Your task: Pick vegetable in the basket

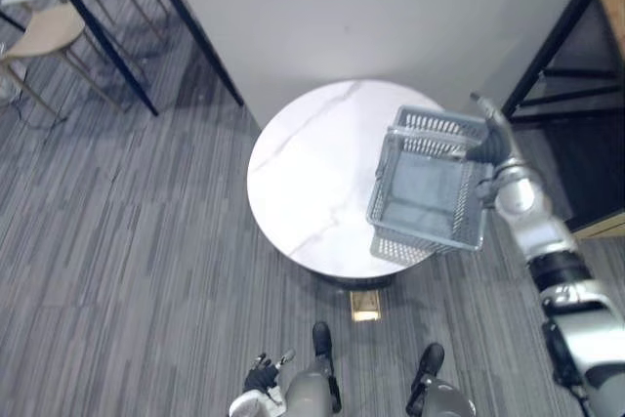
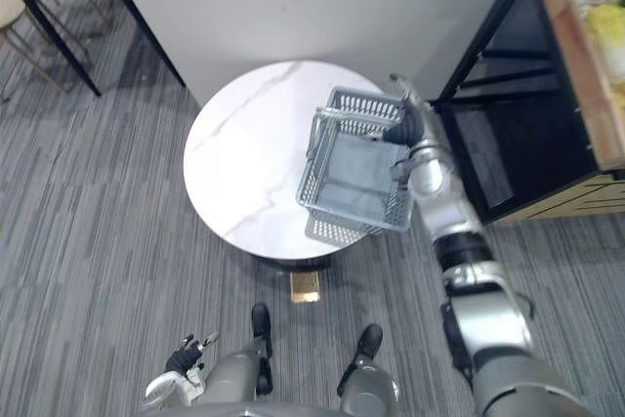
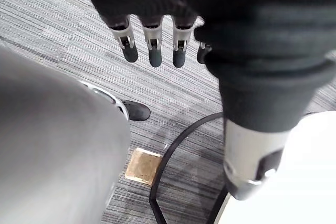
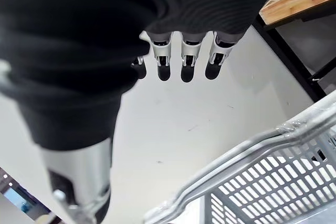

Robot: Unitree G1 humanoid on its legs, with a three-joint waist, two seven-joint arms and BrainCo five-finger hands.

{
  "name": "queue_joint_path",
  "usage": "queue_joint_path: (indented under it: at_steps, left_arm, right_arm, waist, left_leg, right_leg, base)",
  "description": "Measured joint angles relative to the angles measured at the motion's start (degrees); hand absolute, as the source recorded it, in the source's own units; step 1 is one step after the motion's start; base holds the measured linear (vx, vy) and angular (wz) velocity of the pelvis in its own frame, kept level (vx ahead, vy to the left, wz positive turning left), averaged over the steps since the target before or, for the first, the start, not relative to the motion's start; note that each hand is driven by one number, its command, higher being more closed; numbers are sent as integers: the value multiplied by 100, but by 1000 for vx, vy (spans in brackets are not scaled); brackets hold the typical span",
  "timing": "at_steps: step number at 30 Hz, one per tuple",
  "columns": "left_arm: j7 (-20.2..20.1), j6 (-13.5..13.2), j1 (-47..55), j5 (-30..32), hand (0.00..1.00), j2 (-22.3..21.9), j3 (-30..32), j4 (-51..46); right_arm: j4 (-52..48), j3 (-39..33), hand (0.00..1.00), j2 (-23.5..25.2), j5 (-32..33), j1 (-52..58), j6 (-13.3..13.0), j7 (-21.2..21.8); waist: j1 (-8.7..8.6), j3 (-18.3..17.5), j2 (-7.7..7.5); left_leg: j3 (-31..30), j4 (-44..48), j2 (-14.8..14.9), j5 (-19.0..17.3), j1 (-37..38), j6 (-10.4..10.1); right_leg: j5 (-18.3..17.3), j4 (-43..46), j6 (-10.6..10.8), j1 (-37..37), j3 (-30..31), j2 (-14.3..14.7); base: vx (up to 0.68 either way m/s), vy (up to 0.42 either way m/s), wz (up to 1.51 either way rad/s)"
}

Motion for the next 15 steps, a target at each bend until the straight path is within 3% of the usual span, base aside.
queue_joint_path:
  at_steps: [3,6,15]
  left_arm:
    - [-2,-41,-26,-9,0,14,-73,-108]
    - [11,-89,-45,-422,0,6,-184,-127]
    - [32,-123,-184,-628,0,55,-310,-124]
  right_arm:
    - [434,190,0,-254,-65,-394,-5,-1]
    - [895,441,0,-516,-123,-786,-9,5]
    - [1230,1046,0,-1063,-178,-1097,-44,124]
  waist:
    - [29,149,13]
    - [74,244,20]
    - [102,473,33]
  left_leg:
    - [-72,5,-11,27,-77,15]
    - [-148,4,-37,43,-174,12]
    - [-205,3,-41,64,-304,40]
  right_leg:
    - [43,-13,-9,-25,-22,-2]
    - [44,-32,-10,-82,-46,-4]
    - [44,-18,-8,-180,-56,-9]
  base:
    - [29,9,12]
    - [30,13,8]
    - [8,2,2]
